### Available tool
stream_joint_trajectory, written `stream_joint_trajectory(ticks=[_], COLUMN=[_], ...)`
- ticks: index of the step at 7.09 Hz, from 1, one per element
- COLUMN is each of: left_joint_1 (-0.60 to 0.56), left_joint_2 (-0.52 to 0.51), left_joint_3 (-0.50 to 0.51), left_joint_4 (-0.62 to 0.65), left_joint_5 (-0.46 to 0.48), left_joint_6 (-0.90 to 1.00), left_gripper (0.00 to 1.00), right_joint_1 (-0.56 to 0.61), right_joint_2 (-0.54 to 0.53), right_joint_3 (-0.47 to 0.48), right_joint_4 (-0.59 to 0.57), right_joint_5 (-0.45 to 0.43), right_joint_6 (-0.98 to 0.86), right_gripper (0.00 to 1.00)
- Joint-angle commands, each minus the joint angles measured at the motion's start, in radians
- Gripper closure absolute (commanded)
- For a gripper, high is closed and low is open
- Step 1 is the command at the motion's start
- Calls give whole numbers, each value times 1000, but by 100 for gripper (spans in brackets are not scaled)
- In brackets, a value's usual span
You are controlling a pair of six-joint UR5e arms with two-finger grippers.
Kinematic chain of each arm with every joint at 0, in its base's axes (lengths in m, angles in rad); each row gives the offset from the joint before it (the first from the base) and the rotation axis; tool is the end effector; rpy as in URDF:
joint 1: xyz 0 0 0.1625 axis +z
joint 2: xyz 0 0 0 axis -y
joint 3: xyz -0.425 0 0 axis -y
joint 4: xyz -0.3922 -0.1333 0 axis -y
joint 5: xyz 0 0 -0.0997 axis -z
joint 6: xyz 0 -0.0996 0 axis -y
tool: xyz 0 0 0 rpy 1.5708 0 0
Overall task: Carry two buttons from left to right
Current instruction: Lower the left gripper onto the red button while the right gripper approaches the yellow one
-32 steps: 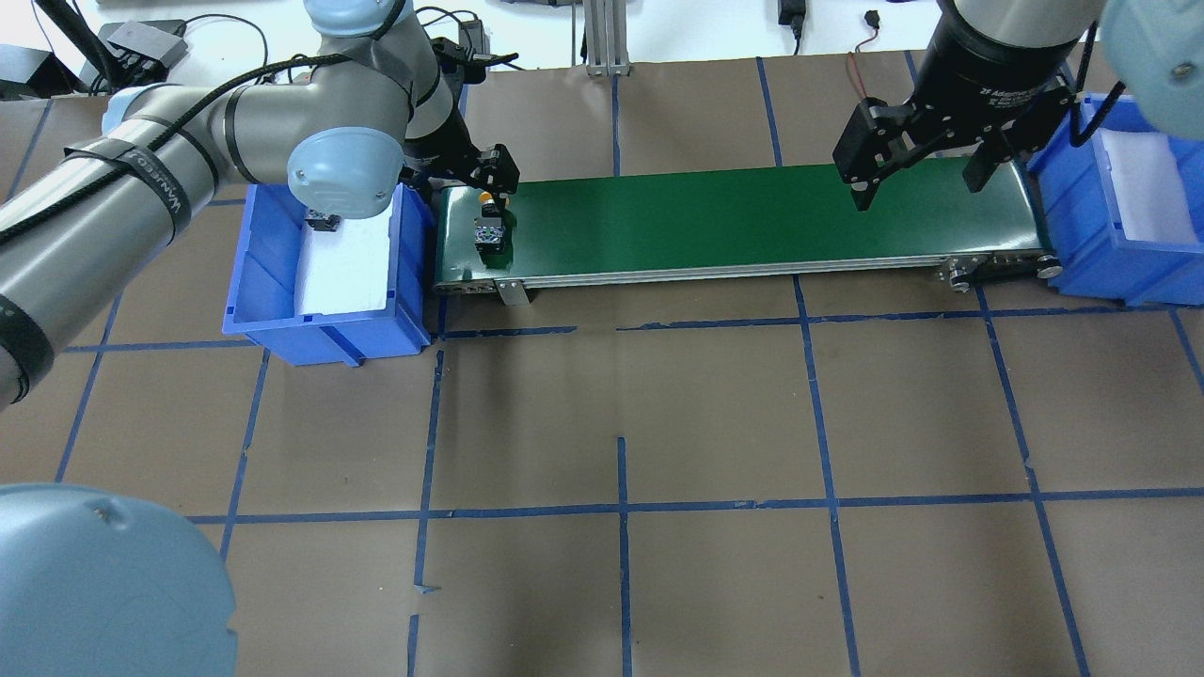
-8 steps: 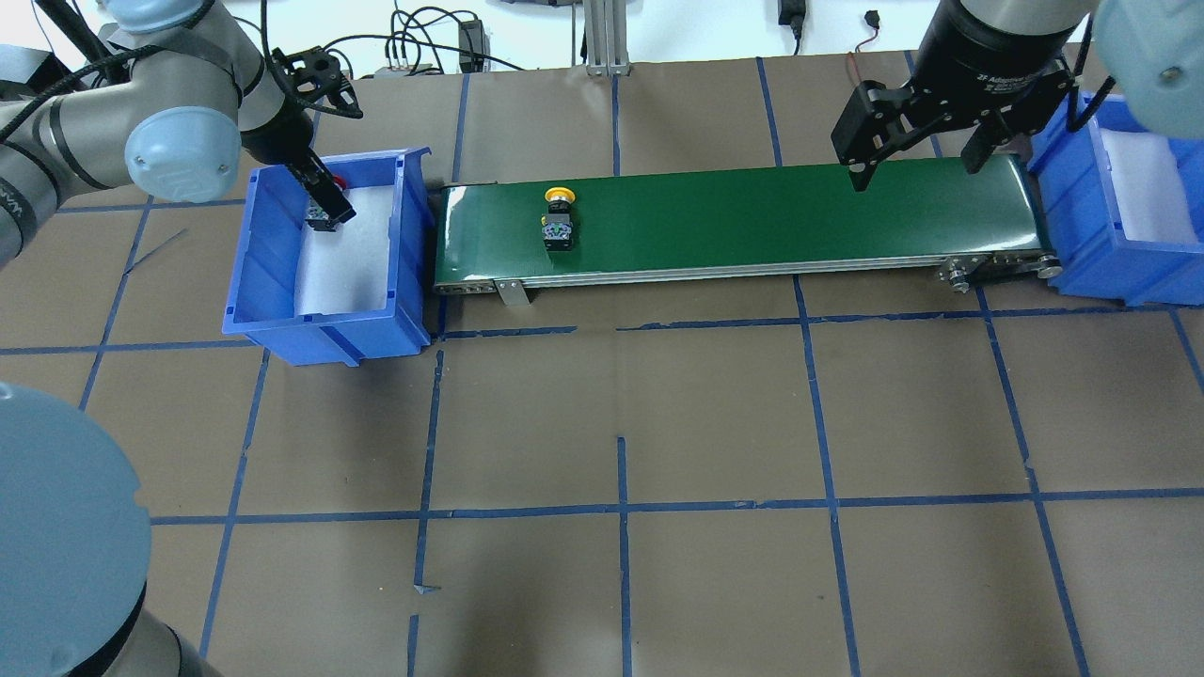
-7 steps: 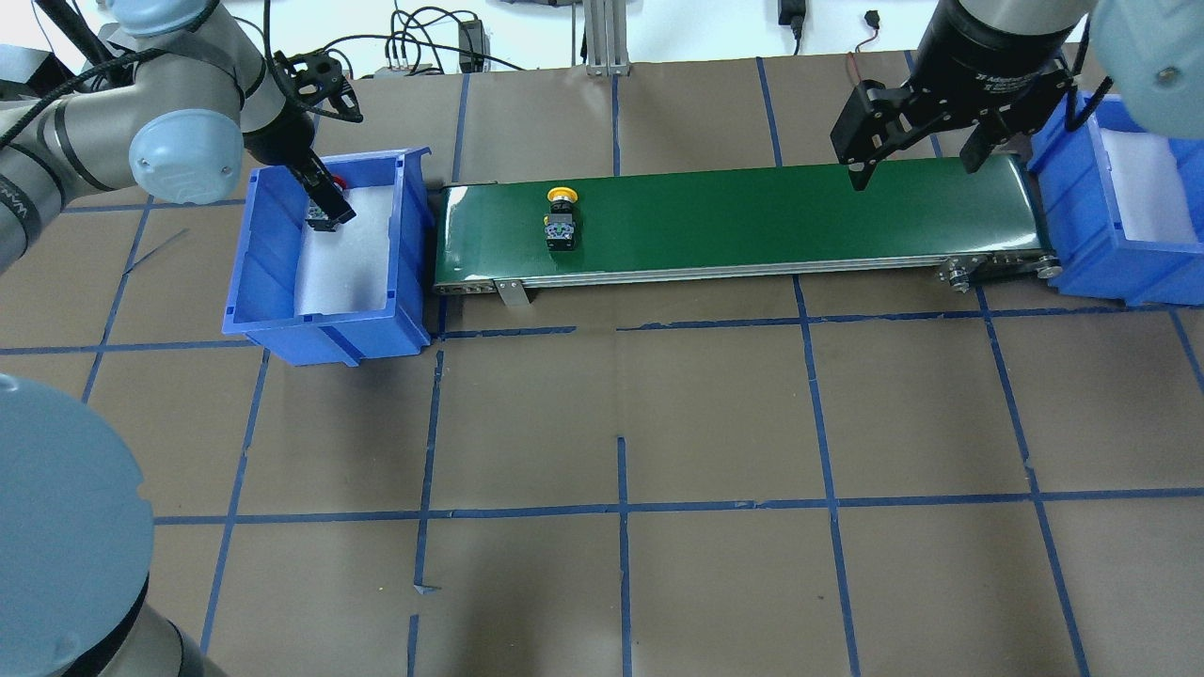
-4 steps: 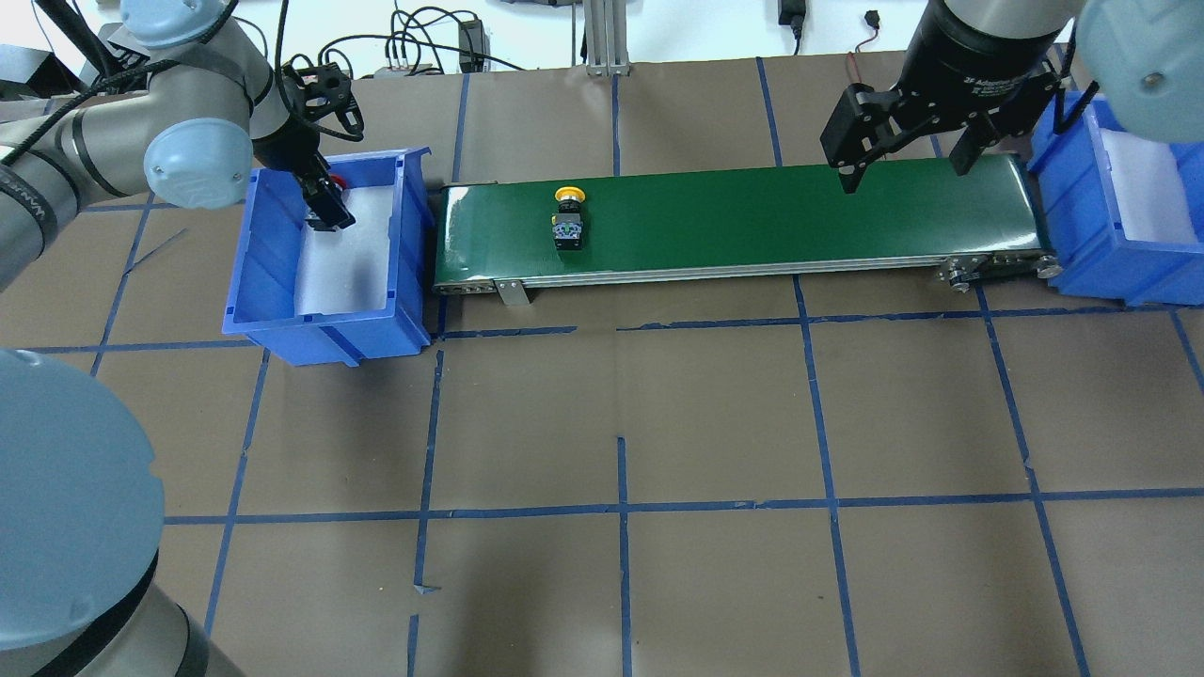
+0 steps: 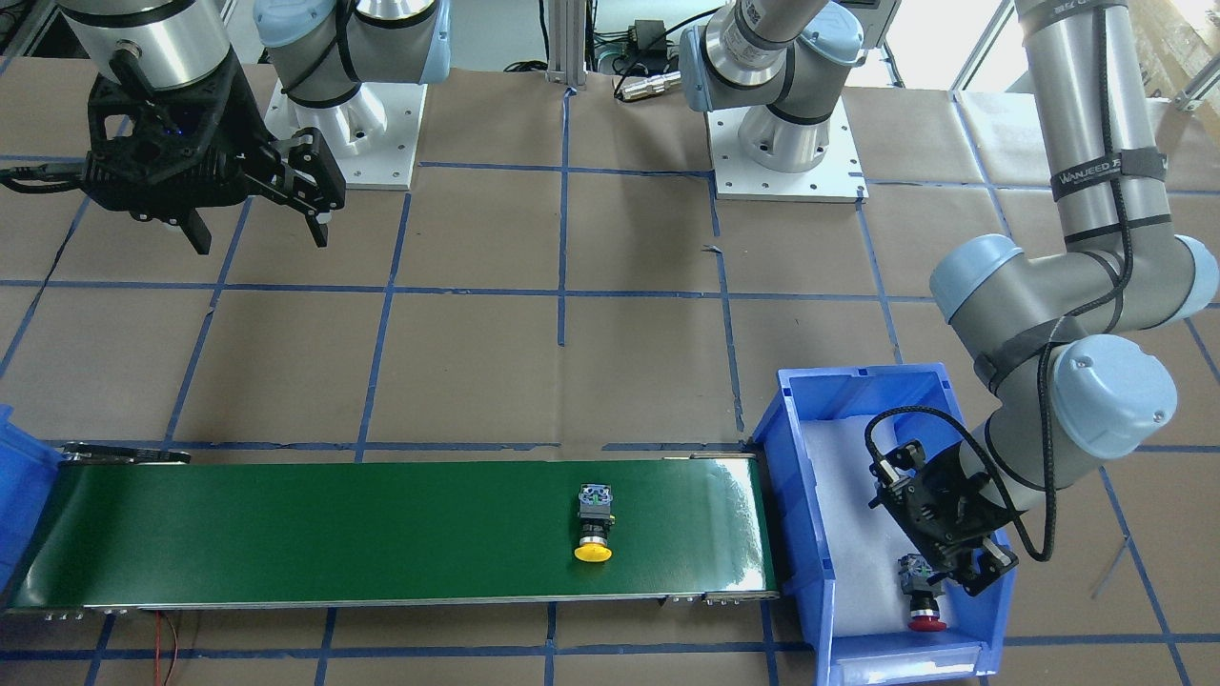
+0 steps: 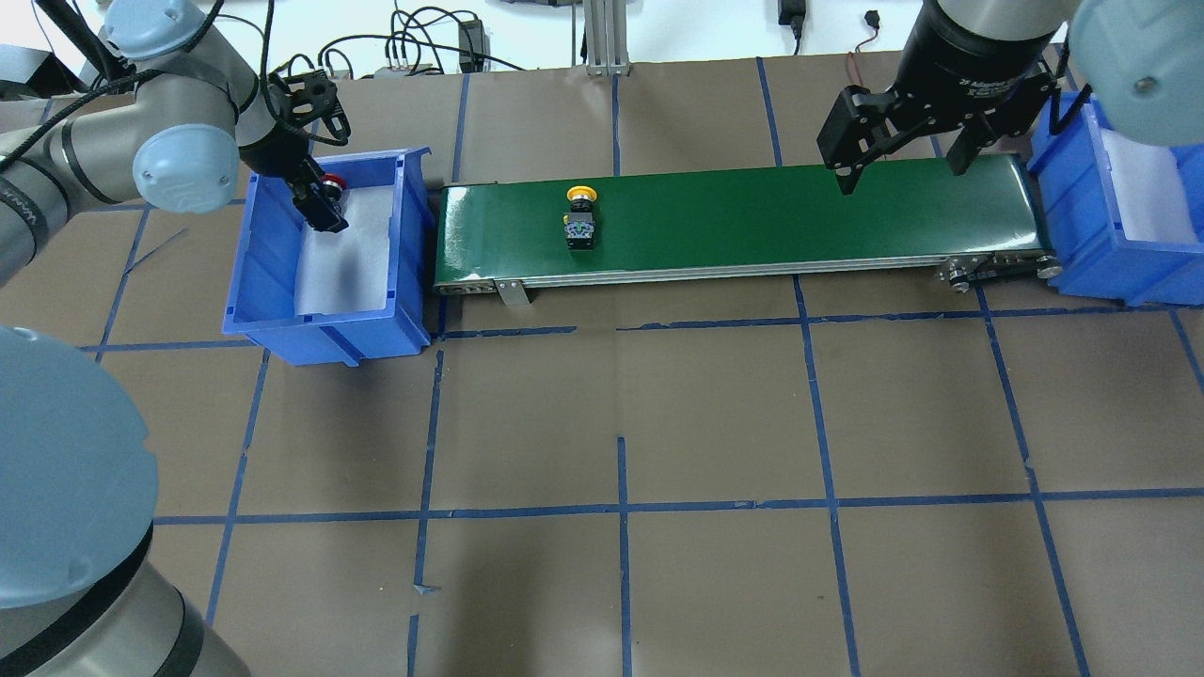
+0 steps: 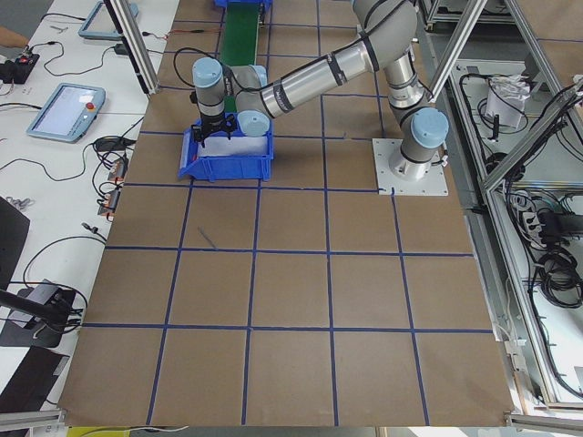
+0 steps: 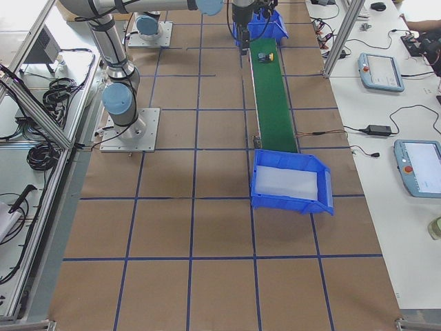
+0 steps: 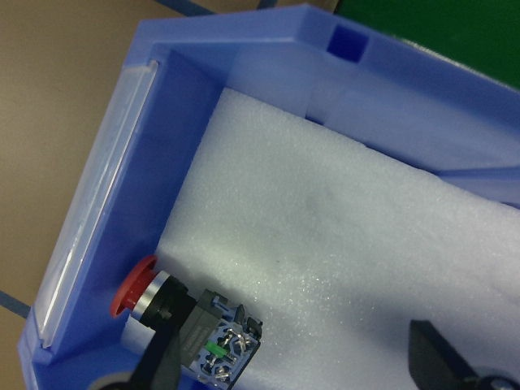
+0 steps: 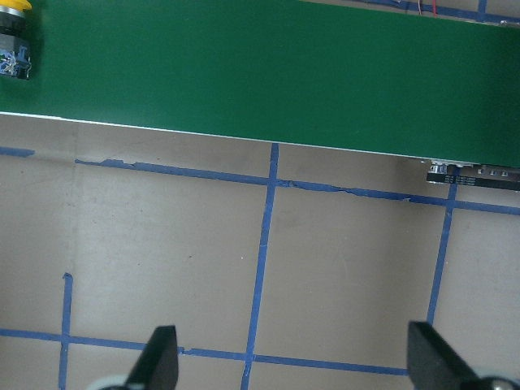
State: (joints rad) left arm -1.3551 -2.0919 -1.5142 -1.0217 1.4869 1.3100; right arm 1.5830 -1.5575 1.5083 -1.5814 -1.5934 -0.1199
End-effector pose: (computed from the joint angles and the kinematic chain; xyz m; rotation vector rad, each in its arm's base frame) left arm 0.0050 -0.6847 0.2649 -1.6352 -2.6734 0.1868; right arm 0.1372 -0.5012 0.5133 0.2045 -3.1078 0.0911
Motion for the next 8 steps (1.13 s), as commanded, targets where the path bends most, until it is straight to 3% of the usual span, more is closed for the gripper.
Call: stream_joint_trajectory(ticks=[1,8], left_joint_1=[4,22], left_joint_2=[-22,-26], left_joint_3=[15,22], left_joint_4=[0,3], left_joint_5=[-2,-7], left_joint_6=[2,0], left_gripper=[0,0], right_joint_1=[2,81], right_joint_2=[0,100], right_joint_3=[1,35], right_joint_4=[0,-182], right_joint_5=[7,15], right_joint_6=[5,201], right_gripper=[0,0])
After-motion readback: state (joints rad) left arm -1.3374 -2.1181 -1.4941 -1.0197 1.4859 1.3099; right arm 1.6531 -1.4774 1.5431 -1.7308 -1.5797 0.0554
